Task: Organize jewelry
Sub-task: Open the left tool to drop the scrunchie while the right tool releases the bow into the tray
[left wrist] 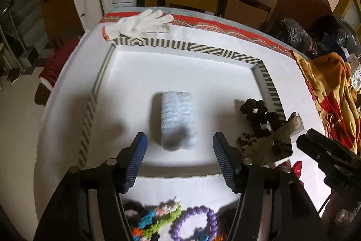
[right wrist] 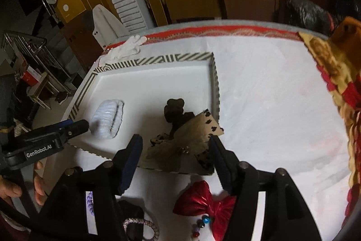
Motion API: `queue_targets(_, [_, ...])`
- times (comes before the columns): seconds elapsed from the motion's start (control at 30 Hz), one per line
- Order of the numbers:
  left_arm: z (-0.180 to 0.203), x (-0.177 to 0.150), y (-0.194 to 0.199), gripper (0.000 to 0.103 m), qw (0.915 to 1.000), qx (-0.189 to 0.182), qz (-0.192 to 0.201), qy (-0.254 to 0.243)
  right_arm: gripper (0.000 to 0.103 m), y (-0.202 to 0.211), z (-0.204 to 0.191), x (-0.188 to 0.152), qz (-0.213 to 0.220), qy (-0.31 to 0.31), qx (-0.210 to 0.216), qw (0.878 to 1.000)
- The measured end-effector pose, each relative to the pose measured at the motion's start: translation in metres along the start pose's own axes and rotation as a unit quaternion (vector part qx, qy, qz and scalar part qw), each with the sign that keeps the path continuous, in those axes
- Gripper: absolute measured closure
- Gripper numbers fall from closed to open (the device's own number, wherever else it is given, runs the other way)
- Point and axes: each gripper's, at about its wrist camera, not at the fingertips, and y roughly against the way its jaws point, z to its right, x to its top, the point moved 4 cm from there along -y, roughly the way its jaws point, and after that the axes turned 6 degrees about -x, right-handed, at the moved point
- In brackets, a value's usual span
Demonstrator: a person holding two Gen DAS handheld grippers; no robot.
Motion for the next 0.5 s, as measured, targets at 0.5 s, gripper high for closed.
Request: queue_targets(0.5, [0.000, -0.050, 0.065, 0.048, 0.9987, 0.041, 0.030, 0.001, 0.033, 0.057, -0.012, -0.036, 0.029, 0.037, -0.005, 0.999])
